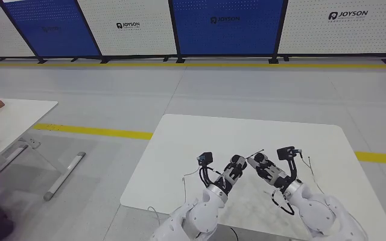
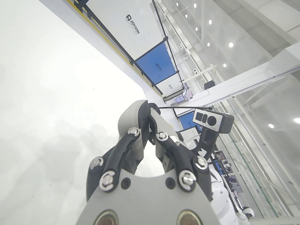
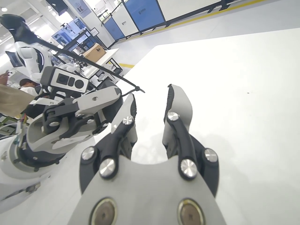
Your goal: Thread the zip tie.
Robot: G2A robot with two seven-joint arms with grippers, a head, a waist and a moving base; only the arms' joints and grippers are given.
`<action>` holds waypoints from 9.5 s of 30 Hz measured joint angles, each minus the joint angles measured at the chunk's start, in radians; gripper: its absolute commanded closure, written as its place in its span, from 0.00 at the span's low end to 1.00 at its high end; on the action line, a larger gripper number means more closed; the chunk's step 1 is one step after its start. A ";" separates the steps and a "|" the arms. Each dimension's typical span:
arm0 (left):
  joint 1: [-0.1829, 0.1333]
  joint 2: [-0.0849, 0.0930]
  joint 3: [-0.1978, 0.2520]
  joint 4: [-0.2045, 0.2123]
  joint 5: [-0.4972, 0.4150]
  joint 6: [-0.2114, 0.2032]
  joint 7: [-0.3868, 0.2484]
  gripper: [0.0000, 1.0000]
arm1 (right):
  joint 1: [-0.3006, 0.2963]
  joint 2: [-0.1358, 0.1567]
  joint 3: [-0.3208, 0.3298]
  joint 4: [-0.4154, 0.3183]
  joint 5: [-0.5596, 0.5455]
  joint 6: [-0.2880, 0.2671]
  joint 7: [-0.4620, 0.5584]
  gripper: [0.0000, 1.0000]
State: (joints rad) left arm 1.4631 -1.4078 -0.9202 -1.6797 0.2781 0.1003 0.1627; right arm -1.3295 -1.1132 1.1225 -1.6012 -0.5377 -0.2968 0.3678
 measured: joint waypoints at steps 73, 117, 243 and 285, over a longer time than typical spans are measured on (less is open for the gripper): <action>0.008 -0.001 -0.024 -0.005 -0.015 -0.002 0.001 1.00 | -0.009 -0.009 0.030 0.027 -0.045 0.091 0.009 0.00; 0.008 -0.001 -0.024 -0.005 -0.015 -0.002 0.001 1.00 | 0.023 -0.021 0.014 0.077 0.013 0.120 0.055 0.00; 0.008 -0.001 -0.024 -0.005 -0.015 -0.002 0.001 1.00 | 0.183 -0.111 -0.168 0.316 0.109 0.038 0.150 1.00; 0.009 -0.001 -0.025 -0.005 -0.015 -0.003 0.001 1.00 | -0.208 -0.037 0.356 -0.009 0.354 -0.028 -0.156 0.00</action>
State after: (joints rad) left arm 1.4717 -1.4088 -0.9449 -1.6842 0.2626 0.0977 0.1637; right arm -1.5372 -1.1506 1.4785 -1.6099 -0.1834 -0.3246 0.2116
